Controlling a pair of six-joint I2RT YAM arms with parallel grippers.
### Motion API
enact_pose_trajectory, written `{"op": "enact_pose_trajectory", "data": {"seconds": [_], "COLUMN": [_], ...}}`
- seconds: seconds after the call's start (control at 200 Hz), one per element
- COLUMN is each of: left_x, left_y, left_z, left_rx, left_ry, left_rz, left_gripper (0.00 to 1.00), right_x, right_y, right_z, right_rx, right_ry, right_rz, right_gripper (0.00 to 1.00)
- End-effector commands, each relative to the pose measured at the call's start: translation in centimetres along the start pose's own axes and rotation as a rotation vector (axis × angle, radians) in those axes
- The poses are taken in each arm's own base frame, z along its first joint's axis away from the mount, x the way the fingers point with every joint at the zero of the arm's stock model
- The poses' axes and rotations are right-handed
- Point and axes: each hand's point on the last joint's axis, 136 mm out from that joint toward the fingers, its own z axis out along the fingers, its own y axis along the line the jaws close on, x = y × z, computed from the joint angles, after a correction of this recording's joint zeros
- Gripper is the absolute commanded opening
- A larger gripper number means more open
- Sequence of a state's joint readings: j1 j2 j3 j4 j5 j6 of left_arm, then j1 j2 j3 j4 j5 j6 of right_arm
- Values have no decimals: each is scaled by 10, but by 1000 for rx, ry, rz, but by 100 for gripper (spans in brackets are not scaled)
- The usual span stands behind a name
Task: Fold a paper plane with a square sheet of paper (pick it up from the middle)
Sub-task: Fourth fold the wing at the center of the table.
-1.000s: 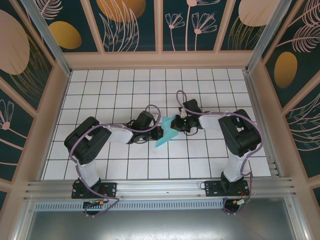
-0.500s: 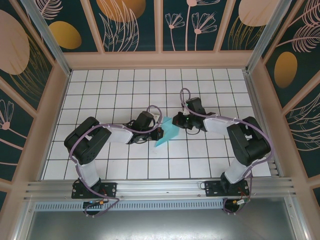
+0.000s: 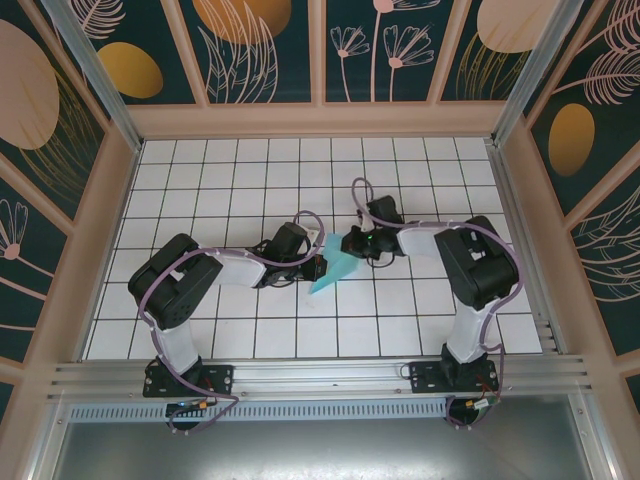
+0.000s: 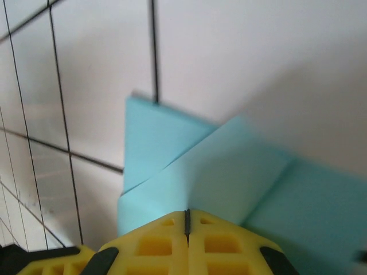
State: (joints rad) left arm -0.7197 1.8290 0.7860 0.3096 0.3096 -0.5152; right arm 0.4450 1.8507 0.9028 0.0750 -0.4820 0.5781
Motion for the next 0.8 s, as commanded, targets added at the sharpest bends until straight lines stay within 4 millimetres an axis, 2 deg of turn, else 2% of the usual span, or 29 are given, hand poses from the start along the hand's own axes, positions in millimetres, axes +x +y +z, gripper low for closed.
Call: {"op": "enact_pose_trajectory", "data": {"seconds": [0.0,0.125,0.26,0.335,0.425,0.626,0.711,0.796], "left_x": [72,68,59,51,43,40,40,40], "left_y": [43,43,41,38,31,27,25,23], "left_z": [-3,-4,-7,-9,-10,-10,-10,-11], "left_rx": [-141,-140,-141,-134,-110,-94,-83,-75], "left_ry": [231,223,201,182,168,168,170,168], "left_rz": [-57,-39,12,50,83,119,122,121], "left_gripper": [0,0,0,0,0,0,0,0], "right_x": [-37,-62,-71,-63,-43,6,14,19], "right_y": [-40,-48,-28,-15,0,35,44,44], "right_z": [-10,-27,-50,-58,-58,-29,-18,-7], "right_rx": [80,95,70,44,12,-61,-77,-84], "right_ry": [-98,-155,-205,-215,-191,-80,-49,-24], "right_rz": [67,92,62,49,33,10,5,20], "right_gripper": [3,3,3,3,3,3,3,3]}}
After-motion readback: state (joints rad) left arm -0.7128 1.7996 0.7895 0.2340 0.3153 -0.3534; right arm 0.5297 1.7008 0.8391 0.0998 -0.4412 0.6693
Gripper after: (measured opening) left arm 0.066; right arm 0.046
